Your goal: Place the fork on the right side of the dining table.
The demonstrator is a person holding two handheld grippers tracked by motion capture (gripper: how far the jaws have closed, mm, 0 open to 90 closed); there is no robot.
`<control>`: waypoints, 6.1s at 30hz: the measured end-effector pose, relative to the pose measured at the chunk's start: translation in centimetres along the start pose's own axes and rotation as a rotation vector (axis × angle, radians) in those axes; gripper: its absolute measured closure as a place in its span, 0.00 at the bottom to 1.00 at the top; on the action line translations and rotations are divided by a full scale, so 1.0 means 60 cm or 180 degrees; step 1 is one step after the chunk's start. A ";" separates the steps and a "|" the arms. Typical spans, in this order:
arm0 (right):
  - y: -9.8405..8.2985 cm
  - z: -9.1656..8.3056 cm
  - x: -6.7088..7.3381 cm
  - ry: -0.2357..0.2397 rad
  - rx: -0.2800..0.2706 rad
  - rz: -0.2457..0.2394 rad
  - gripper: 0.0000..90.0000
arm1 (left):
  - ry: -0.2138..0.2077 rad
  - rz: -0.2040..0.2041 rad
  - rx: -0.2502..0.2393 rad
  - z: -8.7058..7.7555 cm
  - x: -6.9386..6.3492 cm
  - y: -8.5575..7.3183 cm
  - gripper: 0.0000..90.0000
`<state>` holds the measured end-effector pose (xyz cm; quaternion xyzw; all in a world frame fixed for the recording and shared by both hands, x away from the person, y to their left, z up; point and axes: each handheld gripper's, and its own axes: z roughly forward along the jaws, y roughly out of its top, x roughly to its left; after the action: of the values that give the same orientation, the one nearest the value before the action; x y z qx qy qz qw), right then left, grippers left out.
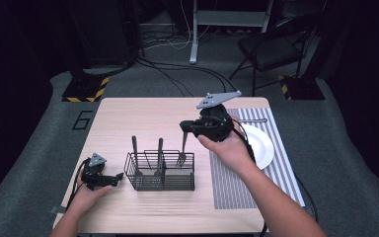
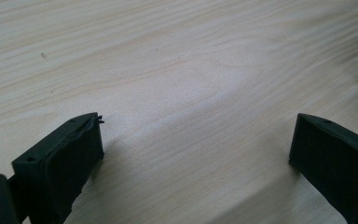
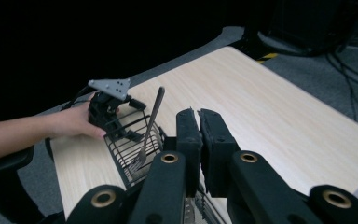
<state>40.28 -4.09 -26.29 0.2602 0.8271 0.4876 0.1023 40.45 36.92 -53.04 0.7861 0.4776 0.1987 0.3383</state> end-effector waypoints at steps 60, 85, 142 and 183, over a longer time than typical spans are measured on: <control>-0.129 -0.100 -0.063 -0.0779 0.0043 0.0318 0.96 | 0.0012 -0.0007 -0.0012 0.000 0.000 -0.001 0.03; -0.216 -0.069 -0.080 -0.1037 0.0110 0.0474 0.96 | 0.0015 -0.0010 -0.0021 0.000 -0.001 -0.001 0.03; -0.402 -0.156 -0.174 -0.1342 -0.0399 0.1873 0.87 | 0.0007 -0.0005 -0.0007 0.000 0.000 0.000 0.03; -0.525 -0.152 -0.227 -0.1519 -0.0291 0.2531 0.80 | 0.0008 -0.0005 -0.0007 0.000 0.000 0.000 0.03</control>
<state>37.52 -30.42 -49.92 0.6571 0.5942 0.4515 0.1062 40.42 36.91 -53.06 0.7852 0.4783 0.2000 0.3387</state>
